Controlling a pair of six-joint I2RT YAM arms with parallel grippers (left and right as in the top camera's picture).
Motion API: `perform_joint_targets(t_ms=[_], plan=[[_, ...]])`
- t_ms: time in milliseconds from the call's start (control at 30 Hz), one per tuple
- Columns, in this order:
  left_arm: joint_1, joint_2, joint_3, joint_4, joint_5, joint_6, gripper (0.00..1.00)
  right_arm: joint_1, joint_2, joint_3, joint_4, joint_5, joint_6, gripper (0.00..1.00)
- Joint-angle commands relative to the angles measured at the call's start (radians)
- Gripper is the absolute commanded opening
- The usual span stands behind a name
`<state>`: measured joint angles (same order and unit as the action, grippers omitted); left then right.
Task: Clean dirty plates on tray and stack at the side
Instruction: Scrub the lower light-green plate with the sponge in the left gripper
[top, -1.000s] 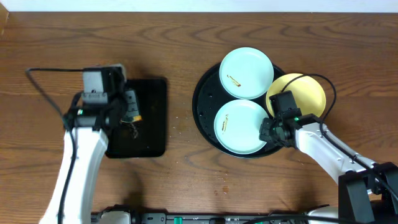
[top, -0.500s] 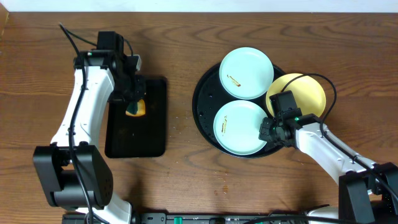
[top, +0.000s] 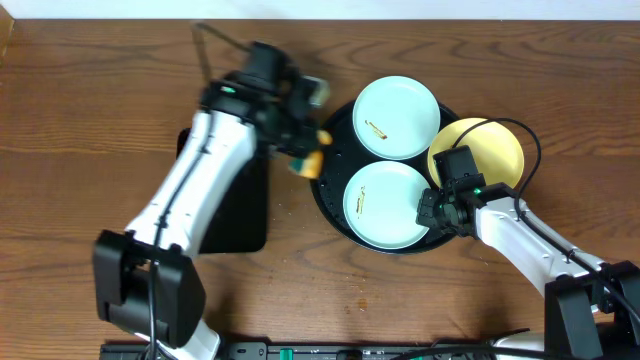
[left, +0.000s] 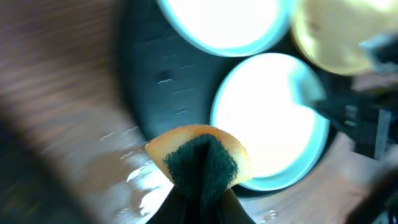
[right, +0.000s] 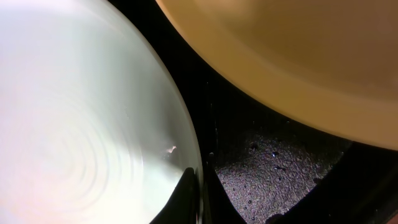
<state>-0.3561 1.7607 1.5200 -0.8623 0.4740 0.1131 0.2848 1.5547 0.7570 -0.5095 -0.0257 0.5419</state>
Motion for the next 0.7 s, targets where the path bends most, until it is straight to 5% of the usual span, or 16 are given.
perform_joint_targets(t_ms=[0,667], plan=[[-0.074,0.028,0.002,0.017,-0.019,0.017,0.07,0.005,-0.012,-0.003,-0.003,0.018,-0.005,0.01],[-0.222,0.269,-0.017,0.184,-0.075,0.021,0.07,0.005,-0.012,-0.006,-0.002,0.018,-0.005,0.01]])
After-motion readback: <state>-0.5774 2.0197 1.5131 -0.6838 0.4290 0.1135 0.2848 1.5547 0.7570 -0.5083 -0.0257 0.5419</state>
